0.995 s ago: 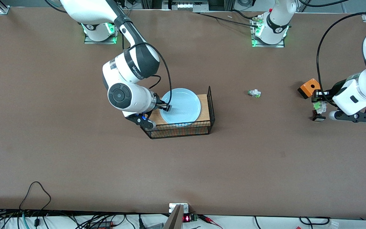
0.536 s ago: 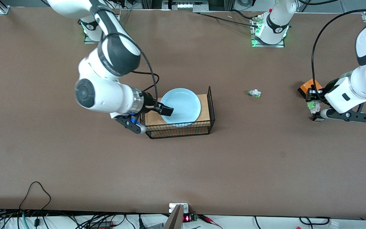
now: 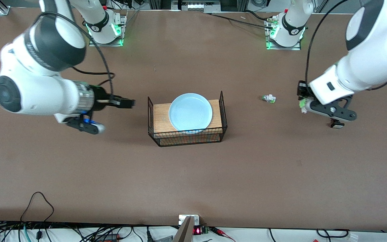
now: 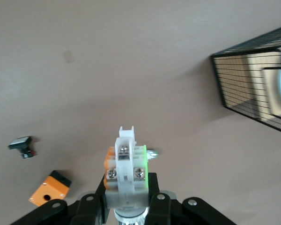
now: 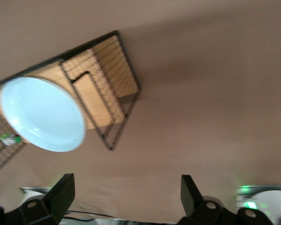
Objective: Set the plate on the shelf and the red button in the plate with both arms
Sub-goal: 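Carry the button over the plate while the right gripper returns to rest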
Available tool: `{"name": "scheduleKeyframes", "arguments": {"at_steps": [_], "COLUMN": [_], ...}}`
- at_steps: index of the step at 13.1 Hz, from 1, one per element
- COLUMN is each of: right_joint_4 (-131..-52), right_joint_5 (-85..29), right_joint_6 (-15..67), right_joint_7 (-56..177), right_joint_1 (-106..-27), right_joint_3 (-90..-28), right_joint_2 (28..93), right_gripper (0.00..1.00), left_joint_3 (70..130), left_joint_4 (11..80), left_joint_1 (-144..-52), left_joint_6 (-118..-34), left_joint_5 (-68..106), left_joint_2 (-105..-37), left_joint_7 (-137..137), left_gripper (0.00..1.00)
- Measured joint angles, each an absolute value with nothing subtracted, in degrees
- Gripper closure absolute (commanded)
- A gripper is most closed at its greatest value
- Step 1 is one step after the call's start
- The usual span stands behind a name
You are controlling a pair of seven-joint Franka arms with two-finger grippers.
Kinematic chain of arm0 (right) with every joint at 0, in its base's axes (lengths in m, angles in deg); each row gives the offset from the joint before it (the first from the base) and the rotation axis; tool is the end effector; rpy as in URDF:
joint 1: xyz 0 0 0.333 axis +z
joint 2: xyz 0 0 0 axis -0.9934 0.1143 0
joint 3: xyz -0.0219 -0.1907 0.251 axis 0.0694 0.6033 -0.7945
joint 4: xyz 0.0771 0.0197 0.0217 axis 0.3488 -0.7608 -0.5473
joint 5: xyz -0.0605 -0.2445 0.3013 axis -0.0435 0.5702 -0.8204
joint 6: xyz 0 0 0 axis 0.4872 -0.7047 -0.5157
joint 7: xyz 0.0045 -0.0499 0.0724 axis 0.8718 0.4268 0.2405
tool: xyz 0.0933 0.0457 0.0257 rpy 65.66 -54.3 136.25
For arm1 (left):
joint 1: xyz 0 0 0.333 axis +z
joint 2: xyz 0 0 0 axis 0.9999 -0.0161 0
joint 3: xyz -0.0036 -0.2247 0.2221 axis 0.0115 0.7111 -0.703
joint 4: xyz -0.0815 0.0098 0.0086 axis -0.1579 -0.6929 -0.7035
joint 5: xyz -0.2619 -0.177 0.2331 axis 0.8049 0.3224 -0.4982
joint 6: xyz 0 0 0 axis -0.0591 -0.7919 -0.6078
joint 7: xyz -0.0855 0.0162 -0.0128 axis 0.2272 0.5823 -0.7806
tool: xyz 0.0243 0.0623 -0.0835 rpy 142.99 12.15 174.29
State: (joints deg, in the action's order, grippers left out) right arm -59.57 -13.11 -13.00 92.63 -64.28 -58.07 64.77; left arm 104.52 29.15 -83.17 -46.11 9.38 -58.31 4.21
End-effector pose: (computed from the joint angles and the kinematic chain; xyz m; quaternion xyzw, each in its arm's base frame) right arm 0.6279 0.2090 0.5118 -0.9698 0.1041 0.1953 0.1028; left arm 0.5882 -0.1535 0.5537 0.9881 -0.1291 -0.0785 0.0285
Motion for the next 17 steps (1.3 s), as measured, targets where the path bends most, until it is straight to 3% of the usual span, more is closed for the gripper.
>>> {"name": "scheduleKeyframes", "arguments": {"at_steps": [6,13,15,17], "right_joint_4": [-58.15,-58.47,-63.76,-74.80], "right_joint_5": [6.42,7.79,9.13,10.53], "right_joint_6": [-22.79,-23.22,-17.83,-9.29], "right_joint_7": [73.02,69.81,69.72,69.51], "right_joint_1": [-66.19,-70.40,-70.15,-70.03], "right_joint_3": [-57.87,-56.76,-56.87,-57.00], "right_joint_2": [60.50,58.38,55.84,49.85], "right_gripper": [0.00,0.00,0.00,0.00], "left_joint_3": [111.14,111.08,111.03,110.75], "left_joint_4": [27.98,23.25,22.16,19.73], "left_joint_1": [-87.44,-98.06,-100.53,-102.52], "left_joint_6": [-45.80,-56.19,-59.08,-60.08], "left_joint_5": [13.46,11.87,11.13,10.47], "left_joint_2": [-61.47,-72.97,-75.13,-77.71], "left_joint_7": [-10.30,-21.81,-24.37,-26.27], "left_gripper": [1.00,1.00,1.00,1.00]}}
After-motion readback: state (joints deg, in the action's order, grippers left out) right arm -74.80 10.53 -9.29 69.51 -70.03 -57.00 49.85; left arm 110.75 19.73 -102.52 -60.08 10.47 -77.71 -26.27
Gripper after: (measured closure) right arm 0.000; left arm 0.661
